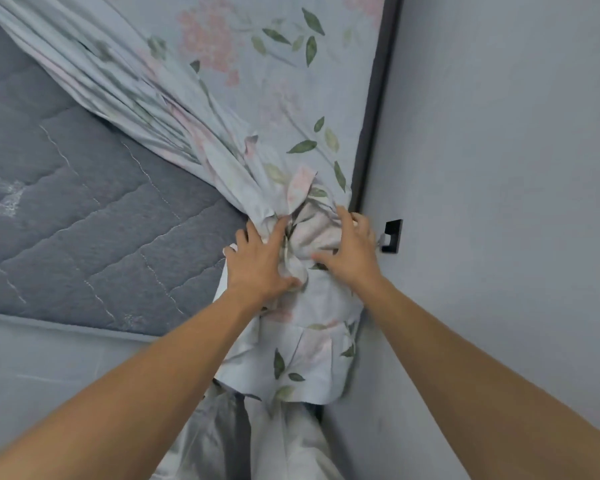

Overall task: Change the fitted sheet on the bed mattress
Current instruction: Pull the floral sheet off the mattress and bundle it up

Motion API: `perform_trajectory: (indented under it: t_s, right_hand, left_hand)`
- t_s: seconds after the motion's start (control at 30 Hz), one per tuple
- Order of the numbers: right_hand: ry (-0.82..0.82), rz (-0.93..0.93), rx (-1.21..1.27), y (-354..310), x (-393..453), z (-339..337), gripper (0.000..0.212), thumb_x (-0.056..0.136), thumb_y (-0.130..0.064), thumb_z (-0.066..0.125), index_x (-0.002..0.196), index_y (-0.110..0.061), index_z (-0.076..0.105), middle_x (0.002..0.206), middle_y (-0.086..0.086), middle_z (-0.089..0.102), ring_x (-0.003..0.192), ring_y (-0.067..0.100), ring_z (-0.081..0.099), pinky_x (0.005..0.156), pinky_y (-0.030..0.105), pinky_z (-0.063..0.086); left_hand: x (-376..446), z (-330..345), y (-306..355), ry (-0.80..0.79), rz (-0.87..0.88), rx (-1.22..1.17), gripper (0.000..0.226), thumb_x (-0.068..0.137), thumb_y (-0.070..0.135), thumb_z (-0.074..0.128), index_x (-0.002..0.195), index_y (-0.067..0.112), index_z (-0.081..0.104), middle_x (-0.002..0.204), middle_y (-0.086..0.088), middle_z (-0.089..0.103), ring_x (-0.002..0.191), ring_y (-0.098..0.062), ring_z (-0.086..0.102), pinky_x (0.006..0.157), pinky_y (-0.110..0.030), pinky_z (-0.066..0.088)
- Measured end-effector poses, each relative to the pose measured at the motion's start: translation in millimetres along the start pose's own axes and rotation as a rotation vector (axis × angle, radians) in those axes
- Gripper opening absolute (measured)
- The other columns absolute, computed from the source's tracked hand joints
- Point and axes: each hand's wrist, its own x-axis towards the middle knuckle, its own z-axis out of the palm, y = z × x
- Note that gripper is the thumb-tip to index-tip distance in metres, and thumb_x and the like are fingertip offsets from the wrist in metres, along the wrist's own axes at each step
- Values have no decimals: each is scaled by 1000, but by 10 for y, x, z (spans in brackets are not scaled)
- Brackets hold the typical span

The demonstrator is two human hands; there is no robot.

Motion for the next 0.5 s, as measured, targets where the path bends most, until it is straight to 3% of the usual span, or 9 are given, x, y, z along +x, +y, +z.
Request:
perform_trajectory:
  t_s: [0.07, 0.13, 0.2, 0.27, 0.33, 0.4, 0.5]
  right_hand:
    - [-50, 33, 32, 144, -68, 161, 128, 73, -46, 92, 165, -39, 3, 156, 11, 30, 136, 35, 44, 108, 48, 47]
    - [-61, 26, 53, 227, -19, 247, 130, 77, -40, 91, 167, -35, -3, 146, 15, 45, 125, 34, 55, 97, 45, 52]
    - [-48, 51, 63, 270, 124, 274, 108, 80, -40, 89, 162, -23, 20, 134, 15, 59, 117, 36, 62, 91, 48, 55]
    - [-36, 75, 12, 272, 226, 269, 61, 83, -39, 86, 124, -12, 49, 113, 14, 67, 101, 37, 67, 78, 48, 57]
    - [29, 43, -96, 265, 241, 249, 31, 89, -26, 76, 94, -13, 48, 96, 14, 66, 87, 37, 67, 65, 41, 52]
    - [115, 12, -154, 262, 215, 230, 18, 89, -6, 60, 83, -14, 46, 87, 14, 65, 79, 37, 65, 59, 35, 40]
    - [248, -47, -134, 249, 296, 130, 22, 82, 4, 59, 80, -15, 47, 81, 12, 60, 71, 35, 60, 56, 35, 33]
  left_hand:
    - [52, 117, 9, 4, -6, 32, 136, 61, 71, 86, 161, 41, -2, 136, -21, 34, 124, -38, 38, 94, -53, 44]
    - [149, 226, -2, 0, 1, 80, 133, 67, 54, 91, 162, 33, 1, 133, -20, 38, 120, -35, 41, 87, -46, 44]
    - [246, 239, -14, -23, 15, 116, 122, 72, 38, 92, 161, 23, 11, 130, -19, 43, 116, -35, 45, 77, -40, 40]
    - [346, 186, -5, -37, 32, 106, 102, 80, 23, 87, 157, 17, 21, 129, -19, 48, 118, -35, 48, 72, -38, 39]
    - [449, 73, 42, -22, 58, 129, 77, 86, 12, 77, 149, 15, 34, 132, -17, 53, 123, -35, 49, 71, -38, 41]
    - [520, -77, 86, 77, 128, 172, 56, 81, 8, 77, 130, 15, 53, 124, -13, 59, 119, -35, 50, 67, -39, 38]
    - [665, -203, 59, 334, 277, 272, 42, 54, 6, 85, 90, 15, 65, 106, -13, 55, 106, -36, 49, 72, -40, 32]
